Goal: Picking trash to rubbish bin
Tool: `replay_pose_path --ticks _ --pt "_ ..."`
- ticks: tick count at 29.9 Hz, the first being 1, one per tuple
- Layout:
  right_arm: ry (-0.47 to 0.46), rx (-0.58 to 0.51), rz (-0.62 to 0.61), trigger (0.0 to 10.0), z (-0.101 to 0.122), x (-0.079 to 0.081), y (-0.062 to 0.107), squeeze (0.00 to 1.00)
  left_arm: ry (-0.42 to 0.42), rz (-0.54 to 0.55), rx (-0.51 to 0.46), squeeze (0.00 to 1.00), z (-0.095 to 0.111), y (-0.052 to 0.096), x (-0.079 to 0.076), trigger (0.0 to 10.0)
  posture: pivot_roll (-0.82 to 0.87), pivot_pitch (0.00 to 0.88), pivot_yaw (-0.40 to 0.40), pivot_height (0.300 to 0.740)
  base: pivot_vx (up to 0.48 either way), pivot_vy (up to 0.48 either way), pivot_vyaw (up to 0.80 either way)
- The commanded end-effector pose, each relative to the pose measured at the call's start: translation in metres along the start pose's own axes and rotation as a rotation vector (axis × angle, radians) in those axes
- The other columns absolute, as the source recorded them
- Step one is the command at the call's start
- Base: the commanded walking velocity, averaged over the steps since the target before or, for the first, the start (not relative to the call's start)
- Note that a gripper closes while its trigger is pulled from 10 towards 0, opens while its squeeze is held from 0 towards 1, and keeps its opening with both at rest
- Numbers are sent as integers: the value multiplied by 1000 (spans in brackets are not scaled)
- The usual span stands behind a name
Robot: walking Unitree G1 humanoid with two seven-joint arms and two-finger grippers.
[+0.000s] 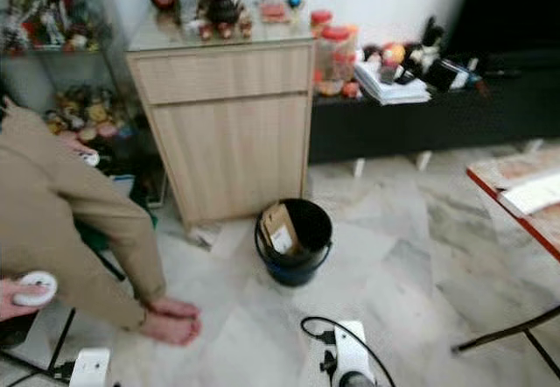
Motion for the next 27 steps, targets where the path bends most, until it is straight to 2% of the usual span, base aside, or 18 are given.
replay_pose_path --ticks 1,11,16,27 --pt "-31 -18 -6 10000 5 -4 0 0 7 -5 3 0 1 0 -5 10000 -14 0 -24 740 307 0 0" --pt "-42 -20 2 10000 7 -3 -1 0 5 8 17 0 -1 0 -3 10000 -10 0 -25 740 392 0 0" --pt "-47 -20 6 10000 7 -2 -1 0 4 8 18 0 -1 0 -3 10000 -11 0 -24 740 394 0 -753" --pt "-51 -32 13 10000 8 1 -1 0 2 12 18 0 -1 0 -1 10000 -6 0 -21 740 396 0 0"
Point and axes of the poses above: a point about 5 cm out from each wrist's last joint towards the gripper, its own y axis pointing back from the gripper into the wrist, its own z axis along the axis of the wrist's last joint, x = y × z, the point moved 1 cm from there along -y, pointing out of the wrist towards the gripper, and after that the axes turned 15 degrees about -y, right-handed, at the moved point
